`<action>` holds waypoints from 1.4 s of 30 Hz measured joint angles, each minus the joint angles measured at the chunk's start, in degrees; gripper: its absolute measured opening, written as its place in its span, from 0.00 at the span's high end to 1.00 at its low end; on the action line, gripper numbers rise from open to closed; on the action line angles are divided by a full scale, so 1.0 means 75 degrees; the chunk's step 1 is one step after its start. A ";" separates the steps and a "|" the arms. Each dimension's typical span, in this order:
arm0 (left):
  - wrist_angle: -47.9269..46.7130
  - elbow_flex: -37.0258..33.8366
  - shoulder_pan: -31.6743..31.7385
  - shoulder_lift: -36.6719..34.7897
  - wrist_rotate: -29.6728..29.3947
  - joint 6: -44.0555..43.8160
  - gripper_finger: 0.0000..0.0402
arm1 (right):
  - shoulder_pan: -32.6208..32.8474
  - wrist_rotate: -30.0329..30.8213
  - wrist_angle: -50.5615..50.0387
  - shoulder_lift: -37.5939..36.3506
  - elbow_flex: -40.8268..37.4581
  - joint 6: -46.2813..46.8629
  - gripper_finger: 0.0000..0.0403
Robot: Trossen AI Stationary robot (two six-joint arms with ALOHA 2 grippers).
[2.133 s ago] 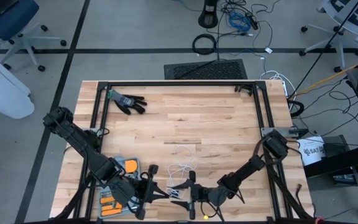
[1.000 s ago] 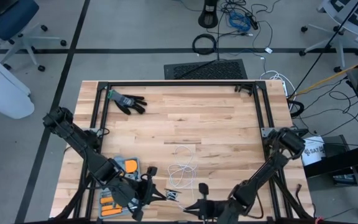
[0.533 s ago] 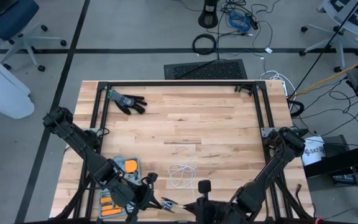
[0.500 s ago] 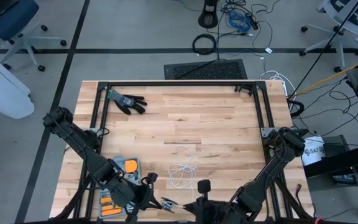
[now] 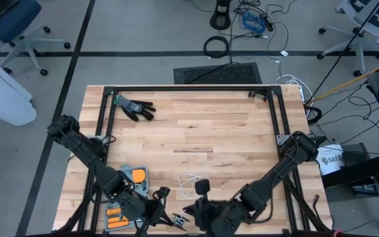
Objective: Coil cords
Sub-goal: Coil the white cable wire into the spool
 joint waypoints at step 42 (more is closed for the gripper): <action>0.1230 -0.0002 0.0012 0.0009 0.0444 0.1671 0.98 | 0.1338 0.0095 -0.2559 -0.1276 -0.0557 0.3281 0.75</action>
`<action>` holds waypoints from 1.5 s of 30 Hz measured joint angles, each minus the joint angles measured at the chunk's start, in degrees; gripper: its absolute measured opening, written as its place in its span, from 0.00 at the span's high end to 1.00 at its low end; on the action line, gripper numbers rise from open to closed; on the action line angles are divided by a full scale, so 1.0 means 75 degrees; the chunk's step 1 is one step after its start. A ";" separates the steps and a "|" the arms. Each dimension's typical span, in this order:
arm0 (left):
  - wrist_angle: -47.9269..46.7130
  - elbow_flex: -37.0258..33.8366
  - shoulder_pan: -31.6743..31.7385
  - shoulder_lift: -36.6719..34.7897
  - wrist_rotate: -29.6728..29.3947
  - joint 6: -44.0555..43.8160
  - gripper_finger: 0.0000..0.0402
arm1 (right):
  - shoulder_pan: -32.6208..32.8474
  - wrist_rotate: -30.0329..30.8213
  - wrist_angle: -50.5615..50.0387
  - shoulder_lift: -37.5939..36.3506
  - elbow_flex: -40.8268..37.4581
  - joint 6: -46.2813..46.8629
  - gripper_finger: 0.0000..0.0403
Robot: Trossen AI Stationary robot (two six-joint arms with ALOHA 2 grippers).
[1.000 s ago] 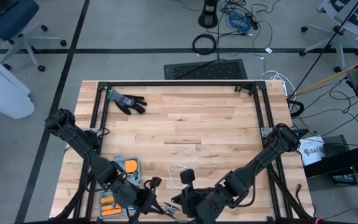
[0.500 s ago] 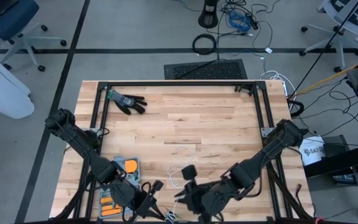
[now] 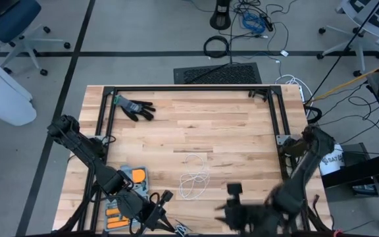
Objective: Coil cords
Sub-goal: Coil the white cable wire into the spool
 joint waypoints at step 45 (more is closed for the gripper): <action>0.0223 -0.0001 0.0046 0.0000 -0.0810 0.0012 0.98 | 0.0266 0.3348 0.9088 0.3437 -0.2739 0.0405 0.87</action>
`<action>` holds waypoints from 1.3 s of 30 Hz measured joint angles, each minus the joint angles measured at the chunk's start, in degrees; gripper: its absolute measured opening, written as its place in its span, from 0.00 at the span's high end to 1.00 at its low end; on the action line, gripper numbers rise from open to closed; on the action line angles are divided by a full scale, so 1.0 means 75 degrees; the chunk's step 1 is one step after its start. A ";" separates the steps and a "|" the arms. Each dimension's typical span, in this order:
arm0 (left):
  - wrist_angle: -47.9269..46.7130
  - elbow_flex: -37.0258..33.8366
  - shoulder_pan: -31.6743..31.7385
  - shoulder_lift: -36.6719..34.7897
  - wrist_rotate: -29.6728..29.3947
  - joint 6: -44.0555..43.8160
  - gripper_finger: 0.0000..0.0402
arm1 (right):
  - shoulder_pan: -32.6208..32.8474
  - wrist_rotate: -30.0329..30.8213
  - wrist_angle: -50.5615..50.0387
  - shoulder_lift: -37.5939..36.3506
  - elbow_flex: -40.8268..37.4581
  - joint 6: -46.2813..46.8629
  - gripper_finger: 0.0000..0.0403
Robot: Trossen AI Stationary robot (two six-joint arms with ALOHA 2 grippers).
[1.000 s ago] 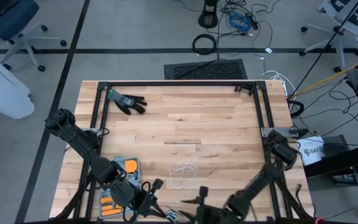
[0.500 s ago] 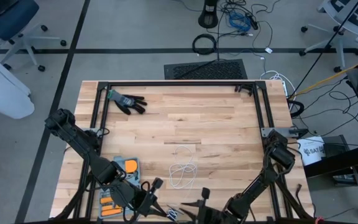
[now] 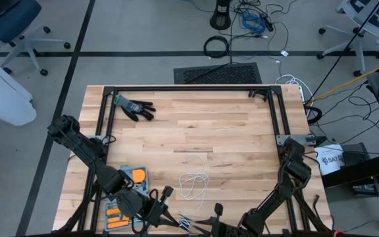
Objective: Coil cords
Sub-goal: Coil the white cable wire into the spool
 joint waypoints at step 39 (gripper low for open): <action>0.0159 0.0000 0.0021 0.0000 -0.0222 0.0442 0.98 | 0.0244 0.1088 0.0742 0.0164 0.0035 0.0108 1.00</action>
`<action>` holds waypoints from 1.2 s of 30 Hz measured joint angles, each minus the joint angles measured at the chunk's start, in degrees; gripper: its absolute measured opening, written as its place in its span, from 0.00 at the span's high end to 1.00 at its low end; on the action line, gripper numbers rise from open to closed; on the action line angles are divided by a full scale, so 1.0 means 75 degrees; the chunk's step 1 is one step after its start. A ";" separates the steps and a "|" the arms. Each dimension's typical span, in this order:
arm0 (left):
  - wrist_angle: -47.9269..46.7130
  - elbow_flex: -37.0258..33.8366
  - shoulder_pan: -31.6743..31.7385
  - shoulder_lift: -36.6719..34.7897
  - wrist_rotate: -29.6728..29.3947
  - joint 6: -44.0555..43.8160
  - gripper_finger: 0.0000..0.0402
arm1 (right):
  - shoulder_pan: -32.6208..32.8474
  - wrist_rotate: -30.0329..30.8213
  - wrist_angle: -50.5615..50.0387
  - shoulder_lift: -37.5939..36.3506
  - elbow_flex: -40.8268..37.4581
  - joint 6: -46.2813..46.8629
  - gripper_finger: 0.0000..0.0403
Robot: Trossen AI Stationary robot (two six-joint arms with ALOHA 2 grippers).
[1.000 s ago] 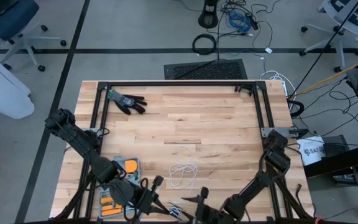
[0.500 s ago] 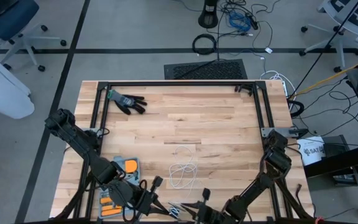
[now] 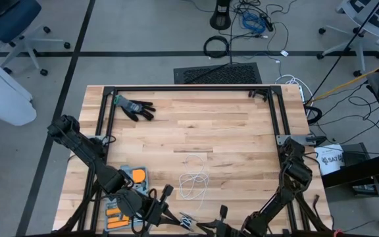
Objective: Coil cords
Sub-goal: Coil the white cable wire into the spool
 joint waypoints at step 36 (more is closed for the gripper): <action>-0.0292 0.0000 0.0039 -0.0009 -0.0220 -0.0072 0.98 | -0.0047 -0.0588 -0.0163 -0.0742 -0.0006 -0.1533 1.00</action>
